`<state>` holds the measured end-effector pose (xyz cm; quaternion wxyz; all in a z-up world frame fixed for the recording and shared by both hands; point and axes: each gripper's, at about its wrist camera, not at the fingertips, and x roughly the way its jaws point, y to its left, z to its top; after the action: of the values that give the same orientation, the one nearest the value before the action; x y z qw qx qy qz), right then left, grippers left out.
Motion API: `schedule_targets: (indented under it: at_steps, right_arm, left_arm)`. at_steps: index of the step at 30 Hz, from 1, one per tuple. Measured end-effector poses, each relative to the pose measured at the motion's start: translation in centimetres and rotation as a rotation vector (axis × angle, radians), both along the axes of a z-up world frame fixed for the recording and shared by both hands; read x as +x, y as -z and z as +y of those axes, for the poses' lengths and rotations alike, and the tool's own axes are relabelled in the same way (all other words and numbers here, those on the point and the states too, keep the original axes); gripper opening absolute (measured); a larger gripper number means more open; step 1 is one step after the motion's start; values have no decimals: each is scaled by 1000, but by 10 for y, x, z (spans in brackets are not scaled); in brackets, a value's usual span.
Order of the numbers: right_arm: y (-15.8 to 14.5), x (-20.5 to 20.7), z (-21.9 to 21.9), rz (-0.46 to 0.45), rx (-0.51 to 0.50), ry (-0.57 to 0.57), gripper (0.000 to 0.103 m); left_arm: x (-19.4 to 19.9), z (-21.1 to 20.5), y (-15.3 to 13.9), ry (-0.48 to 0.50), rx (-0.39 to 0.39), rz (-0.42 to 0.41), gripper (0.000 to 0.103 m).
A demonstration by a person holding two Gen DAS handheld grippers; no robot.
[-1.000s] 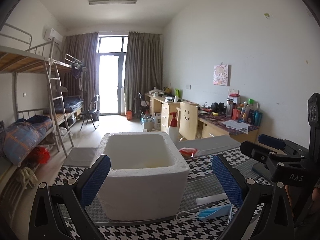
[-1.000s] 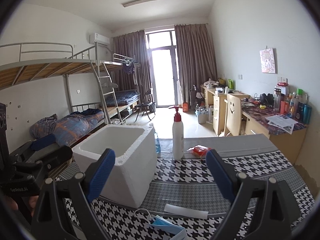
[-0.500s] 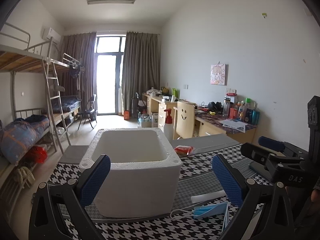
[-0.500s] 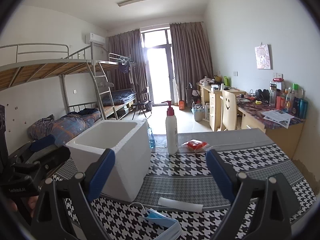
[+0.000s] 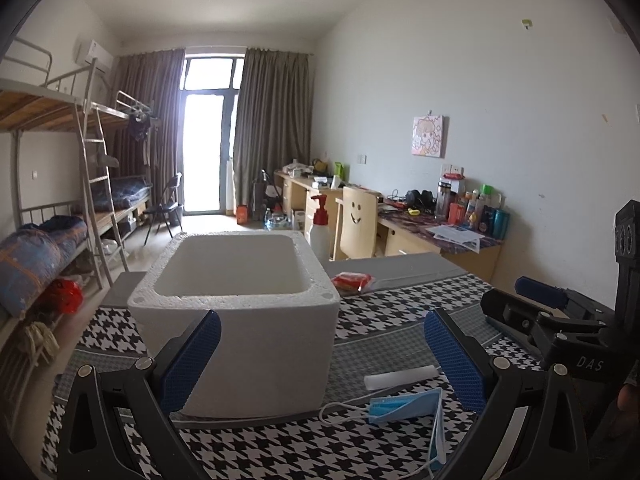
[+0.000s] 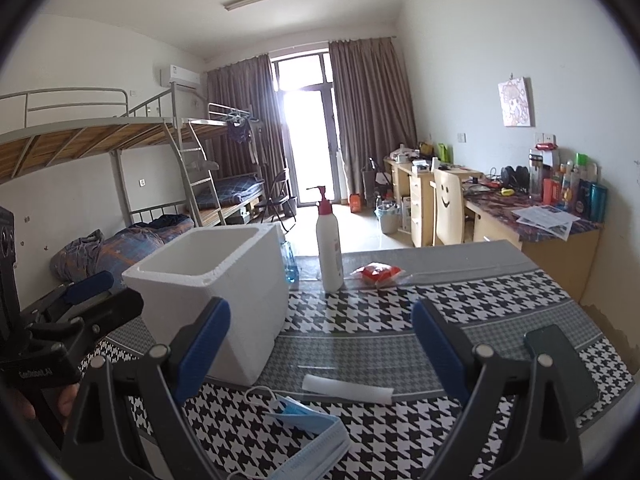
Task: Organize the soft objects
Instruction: 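Move the left tool toward the blue face mask on the table, then lower the left tool onto the blue face mask and close on it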
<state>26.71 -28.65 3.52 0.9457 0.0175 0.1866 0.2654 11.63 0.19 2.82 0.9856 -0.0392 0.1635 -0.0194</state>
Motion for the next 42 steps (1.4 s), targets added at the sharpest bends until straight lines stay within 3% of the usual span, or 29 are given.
schedule_targets:
  at_steps: [19,42]
  right_arm:
    - [18,-2,-8,42,-36,31,94]
    - [39,20,-28,108,-65,76,94]
  left_arm:
    - [-1,-15,19,43,15,33,102]
    - [16,-41,54,92,14,146,102]
